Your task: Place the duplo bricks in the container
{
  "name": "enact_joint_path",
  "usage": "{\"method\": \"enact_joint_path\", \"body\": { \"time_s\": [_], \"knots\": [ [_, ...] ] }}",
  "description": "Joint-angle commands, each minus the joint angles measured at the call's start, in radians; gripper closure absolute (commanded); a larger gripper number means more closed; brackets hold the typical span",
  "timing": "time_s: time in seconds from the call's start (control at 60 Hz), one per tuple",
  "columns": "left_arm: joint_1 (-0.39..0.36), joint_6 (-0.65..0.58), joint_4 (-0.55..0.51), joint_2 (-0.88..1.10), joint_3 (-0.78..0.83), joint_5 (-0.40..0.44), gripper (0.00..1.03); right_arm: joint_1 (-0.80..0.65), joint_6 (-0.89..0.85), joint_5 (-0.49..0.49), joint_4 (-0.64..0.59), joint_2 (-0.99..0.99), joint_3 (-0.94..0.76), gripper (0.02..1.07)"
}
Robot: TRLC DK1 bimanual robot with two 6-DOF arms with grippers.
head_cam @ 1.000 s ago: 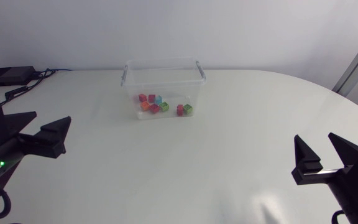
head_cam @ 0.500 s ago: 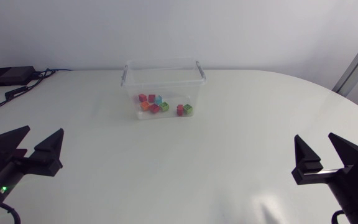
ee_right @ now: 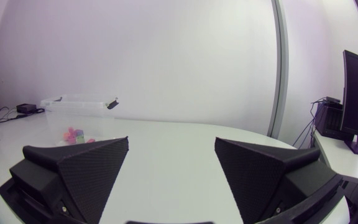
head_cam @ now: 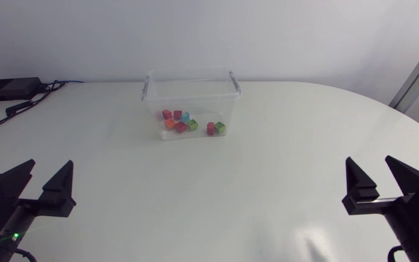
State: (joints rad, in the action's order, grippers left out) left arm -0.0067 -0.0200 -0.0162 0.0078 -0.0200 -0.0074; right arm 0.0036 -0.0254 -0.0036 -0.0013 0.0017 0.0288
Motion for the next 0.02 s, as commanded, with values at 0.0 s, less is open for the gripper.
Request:
{"method": "enact_joint_path", "body": {
  "time_s": [0.0],
  "knots": [
    [0.007, 0.020, 0.016, -0.008, 0.020, 0.007, 0.04, -0.004, 0.025, 0.004, 0.001, -0.002, -0.029, 0.07]
  ]
}}
